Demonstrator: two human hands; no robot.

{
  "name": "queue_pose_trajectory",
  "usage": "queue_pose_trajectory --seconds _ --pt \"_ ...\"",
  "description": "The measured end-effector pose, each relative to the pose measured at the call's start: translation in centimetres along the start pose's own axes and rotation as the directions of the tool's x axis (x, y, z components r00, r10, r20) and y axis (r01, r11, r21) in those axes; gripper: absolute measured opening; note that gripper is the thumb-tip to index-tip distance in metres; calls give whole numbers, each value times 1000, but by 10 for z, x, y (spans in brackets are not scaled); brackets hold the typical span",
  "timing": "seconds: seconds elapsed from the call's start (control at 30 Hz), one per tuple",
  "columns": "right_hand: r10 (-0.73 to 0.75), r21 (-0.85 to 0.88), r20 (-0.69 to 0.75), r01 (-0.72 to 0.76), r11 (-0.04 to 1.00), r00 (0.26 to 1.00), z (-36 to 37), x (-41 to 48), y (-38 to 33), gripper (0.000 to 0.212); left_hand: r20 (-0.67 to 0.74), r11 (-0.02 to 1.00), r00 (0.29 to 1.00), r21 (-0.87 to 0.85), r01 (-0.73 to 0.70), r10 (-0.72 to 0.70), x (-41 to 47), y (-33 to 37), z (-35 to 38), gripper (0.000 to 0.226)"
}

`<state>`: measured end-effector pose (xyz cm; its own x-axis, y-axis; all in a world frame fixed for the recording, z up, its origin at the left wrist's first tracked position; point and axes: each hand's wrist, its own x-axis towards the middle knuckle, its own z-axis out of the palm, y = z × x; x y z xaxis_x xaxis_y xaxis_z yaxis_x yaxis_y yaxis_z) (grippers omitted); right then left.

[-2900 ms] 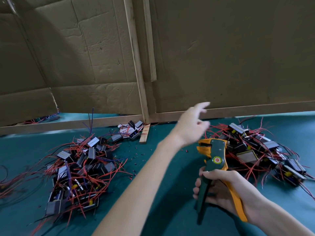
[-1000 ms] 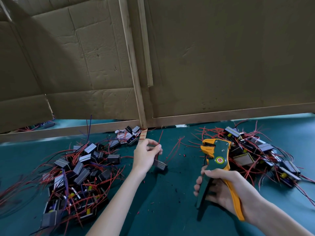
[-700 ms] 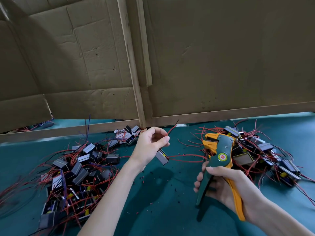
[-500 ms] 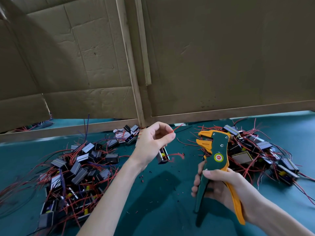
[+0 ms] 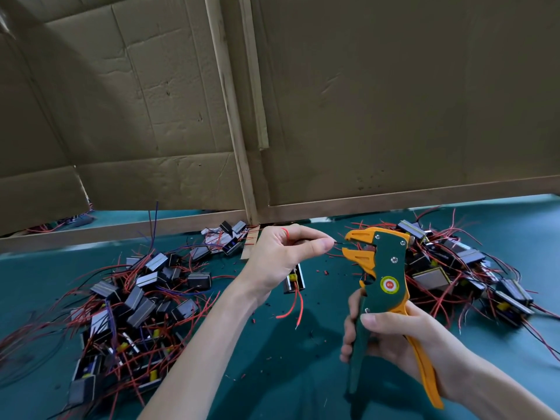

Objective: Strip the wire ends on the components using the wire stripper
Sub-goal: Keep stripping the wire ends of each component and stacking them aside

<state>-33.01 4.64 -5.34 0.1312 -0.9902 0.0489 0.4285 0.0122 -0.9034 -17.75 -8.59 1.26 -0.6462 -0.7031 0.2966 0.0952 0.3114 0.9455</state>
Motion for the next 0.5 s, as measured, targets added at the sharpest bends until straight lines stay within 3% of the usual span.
queue_pose_trajectory --seconds 0.5 --pt "-5 -65 -28 4 998 1000 2 -3 2 39 69 983 998 182 -4 -9 -3 12 -1 15"
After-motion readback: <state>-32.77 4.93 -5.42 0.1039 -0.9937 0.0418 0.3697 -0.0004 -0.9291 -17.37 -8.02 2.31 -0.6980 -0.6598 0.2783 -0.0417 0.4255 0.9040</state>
